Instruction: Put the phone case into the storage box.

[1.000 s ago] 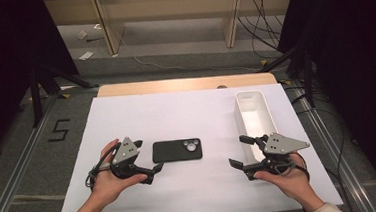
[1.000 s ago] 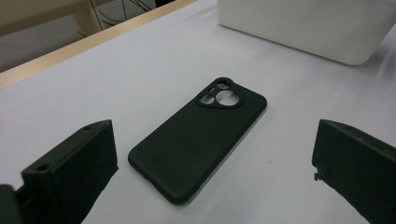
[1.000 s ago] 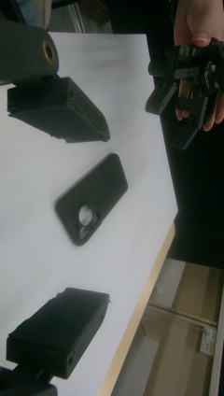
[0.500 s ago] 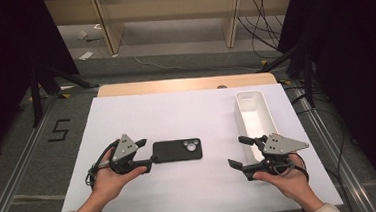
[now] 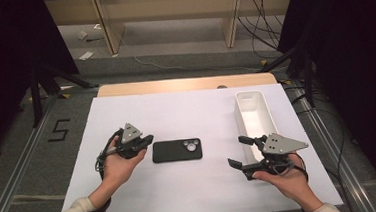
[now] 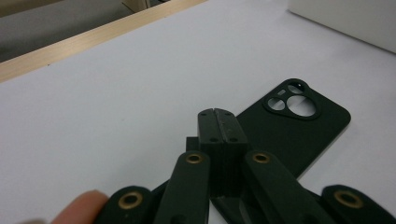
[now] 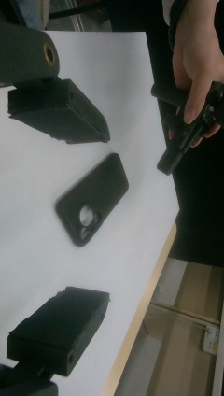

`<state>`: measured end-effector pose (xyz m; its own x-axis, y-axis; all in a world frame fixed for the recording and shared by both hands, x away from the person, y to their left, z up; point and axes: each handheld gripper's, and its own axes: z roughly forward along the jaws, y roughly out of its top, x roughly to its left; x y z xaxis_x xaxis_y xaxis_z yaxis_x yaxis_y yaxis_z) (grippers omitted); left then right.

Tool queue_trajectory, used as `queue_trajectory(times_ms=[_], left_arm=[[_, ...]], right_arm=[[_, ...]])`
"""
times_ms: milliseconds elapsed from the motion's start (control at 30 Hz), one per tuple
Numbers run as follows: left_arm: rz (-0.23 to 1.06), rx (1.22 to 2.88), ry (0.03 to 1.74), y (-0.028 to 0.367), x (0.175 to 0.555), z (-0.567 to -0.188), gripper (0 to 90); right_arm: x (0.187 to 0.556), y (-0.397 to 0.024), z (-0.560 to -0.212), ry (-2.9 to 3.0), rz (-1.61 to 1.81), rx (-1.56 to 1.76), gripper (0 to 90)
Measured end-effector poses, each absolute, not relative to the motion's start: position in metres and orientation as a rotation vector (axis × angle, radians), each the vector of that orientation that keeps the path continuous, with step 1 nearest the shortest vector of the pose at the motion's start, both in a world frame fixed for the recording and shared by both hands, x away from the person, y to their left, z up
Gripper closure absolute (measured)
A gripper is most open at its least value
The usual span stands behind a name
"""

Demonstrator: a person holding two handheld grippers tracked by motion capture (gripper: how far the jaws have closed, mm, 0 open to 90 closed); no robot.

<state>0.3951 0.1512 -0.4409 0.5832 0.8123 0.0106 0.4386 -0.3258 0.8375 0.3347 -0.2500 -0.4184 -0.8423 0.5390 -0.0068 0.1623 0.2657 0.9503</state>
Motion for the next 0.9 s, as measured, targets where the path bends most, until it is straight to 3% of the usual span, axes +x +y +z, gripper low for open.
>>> queue_trajectory(times_ms=[900], left_arm=[[0.562, 2.126, 1.048, 0.12, 0.457, -0.474, 89.9]], right_arm=[[0.334, -0.251, -0.419, 2.203, 1.58, 0.659, 19.3]])
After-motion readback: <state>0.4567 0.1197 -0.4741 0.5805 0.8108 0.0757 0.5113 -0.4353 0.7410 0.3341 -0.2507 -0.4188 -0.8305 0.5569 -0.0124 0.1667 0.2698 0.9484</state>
